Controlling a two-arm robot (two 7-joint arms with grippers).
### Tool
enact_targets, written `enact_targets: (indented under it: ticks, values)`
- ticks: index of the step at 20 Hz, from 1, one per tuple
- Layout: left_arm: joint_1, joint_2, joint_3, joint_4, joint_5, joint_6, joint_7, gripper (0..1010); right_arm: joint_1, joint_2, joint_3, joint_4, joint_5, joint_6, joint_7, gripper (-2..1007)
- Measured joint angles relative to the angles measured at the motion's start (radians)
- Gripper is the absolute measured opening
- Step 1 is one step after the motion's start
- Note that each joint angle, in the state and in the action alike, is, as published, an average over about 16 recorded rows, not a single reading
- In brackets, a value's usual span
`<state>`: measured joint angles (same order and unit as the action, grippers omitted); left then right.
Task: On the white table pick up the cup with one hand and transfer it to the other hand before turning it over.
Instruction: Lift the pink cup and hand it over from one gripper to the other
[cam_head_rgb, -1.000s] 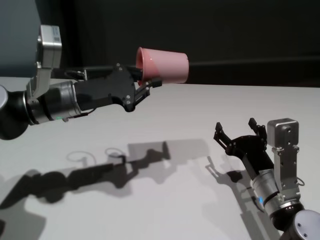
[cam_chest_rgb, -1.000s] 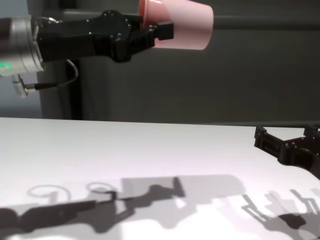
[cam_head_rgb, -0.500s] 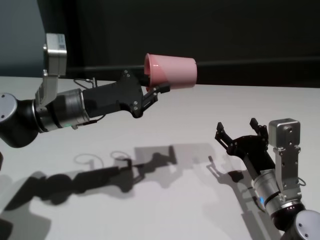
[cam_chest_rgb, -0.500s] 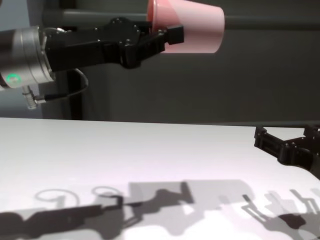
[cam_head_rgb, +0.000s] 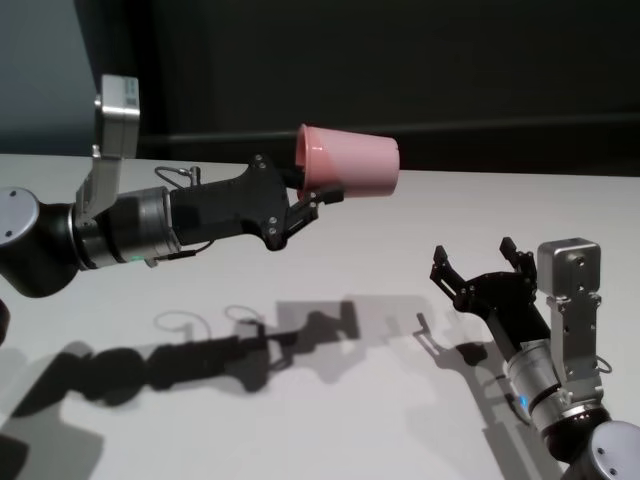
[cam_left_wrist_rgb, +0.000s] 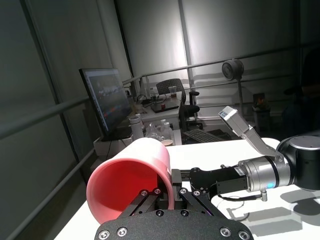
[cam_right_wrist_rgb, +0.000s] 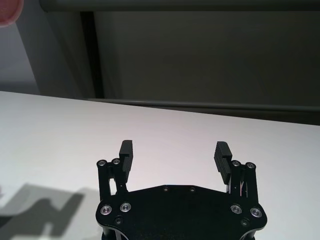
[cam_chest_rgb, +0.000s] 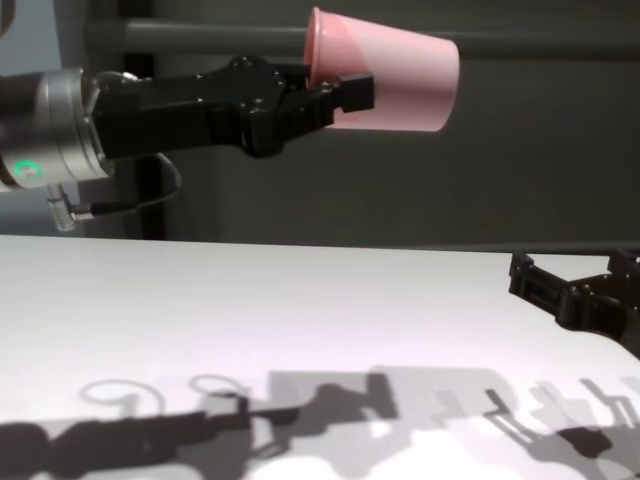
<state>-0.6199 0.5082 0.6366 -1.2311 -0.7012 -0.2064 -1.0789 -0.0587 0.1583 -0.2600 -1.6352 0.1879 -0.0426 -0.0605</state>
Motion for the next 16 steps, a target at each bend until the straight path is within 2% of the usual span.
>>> enact_targets:
  ticks: [8,16]
  values:
    - [-0.011,-0.009,-0.002,0.017,-0.034,0.004,-0.031,48,0.000,0.000,0.000,0.000,0.000,0.000,0.000,1002]
    - [-0.011,-0.012,-0.011,0.017,-0.062,0.003,-0.042,48,0.000,0.000,0.000,0.000,0.000,0.000,0.000,1002]
